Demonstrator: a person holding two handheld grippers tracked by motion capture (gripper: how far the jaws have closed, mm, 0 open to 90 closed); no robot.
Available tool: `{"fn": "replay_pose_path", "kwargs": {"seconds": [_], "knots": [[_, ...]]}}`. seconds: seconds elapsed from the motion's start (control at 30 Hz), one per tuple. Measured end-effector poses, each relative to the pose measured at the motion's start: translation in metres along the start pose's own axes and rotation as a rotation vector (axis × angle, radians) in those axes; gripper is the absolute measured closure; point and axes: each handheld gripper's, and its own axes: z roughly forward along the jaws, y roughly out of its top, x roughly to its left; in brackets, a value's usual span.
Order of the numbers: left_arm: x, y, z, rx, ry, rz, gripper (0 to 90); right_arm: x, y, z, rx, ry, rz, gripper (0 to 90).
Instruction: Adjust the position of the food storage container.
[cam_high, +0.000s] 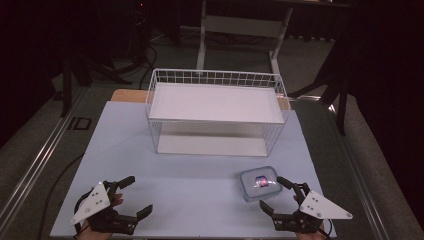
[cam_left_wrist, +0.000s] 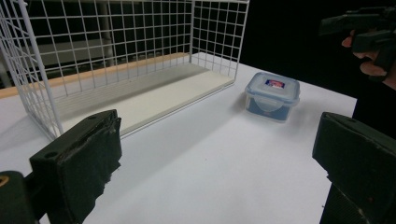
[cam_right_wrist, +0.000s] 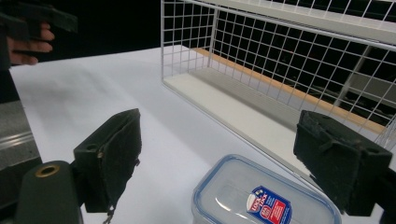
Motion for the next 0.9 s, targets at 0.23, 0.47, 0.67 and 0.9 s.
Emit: {"fn": "replay_pose_path", "kwargs": {"seconds": [0.23, 0.47, 0.67, 0.9], "knots": [[-0.003, 0.003, 0.002, -0.004, -0.002, 0.011, 2.3, 0.009, 0.013, -0.006, -0.043, 0.021, -0.011, 14.1], [-0.009, 0.002, 0.009, 0.016, -0.026, 0.023, 2.3, -0.001, 0.029, -0.003, -0.046, 0.059, 0.029, 14.1], [-0.009, -0.002, 0.013, 0.035, -0.027, 0.017, 2.3, -0.026, 0.041, 0.006, -0.035, 0.072, 0.075, 13.9], [-0.009, -0.003, 0.014, 0.041, -0.028, 0.017, 2.3, -0.052, 0.042, 0.019, -0.029, 0.023, 0.102, 14.0]]}}
